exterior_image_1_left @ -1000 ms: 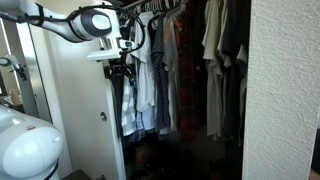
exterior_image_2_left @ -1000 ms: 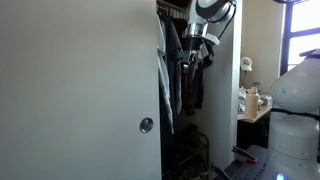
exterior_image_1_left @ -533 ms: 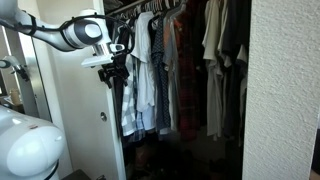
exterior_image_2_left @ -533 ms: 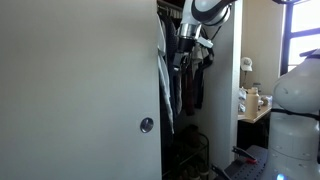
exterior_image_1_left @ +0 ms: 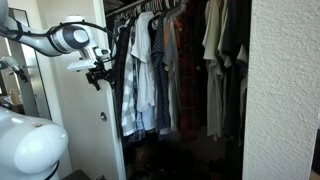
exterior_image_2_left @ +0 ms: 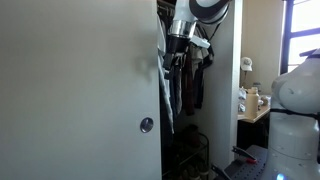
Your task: Slide the closet door to the right
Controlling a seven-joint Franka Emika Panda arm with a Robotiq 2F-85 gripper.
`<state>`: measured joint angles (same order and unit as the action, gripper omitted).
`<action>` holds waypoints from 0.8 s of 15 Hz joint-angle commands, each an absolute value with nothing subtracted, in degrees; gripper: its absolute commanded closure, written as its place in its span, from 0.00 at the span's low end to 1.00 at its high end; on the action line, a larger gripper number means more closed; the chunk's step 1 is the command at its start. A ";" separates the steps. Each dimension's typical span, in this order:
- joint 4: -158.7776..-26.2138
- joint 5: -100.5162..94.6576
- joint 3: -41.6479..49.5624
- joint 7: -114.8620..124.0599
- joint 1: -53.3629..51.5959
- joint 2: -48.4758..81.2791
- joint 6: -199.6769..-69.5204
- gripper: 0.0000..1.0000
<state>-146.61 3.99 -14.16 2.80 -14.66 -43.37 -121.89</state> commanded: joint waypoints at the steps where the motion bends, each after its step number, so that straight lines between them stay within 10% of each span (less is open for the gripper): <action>1: -148.53 6.28 -16.58 7.00 -16.31 -43.55 -124.07 0.00; 12: -160.99 6.82 -22.42 11.62 -20.45 -38.47 -149.62 0.00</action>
<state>-158.65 6.31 -21.38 9.41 -19.40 -40.90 -143.06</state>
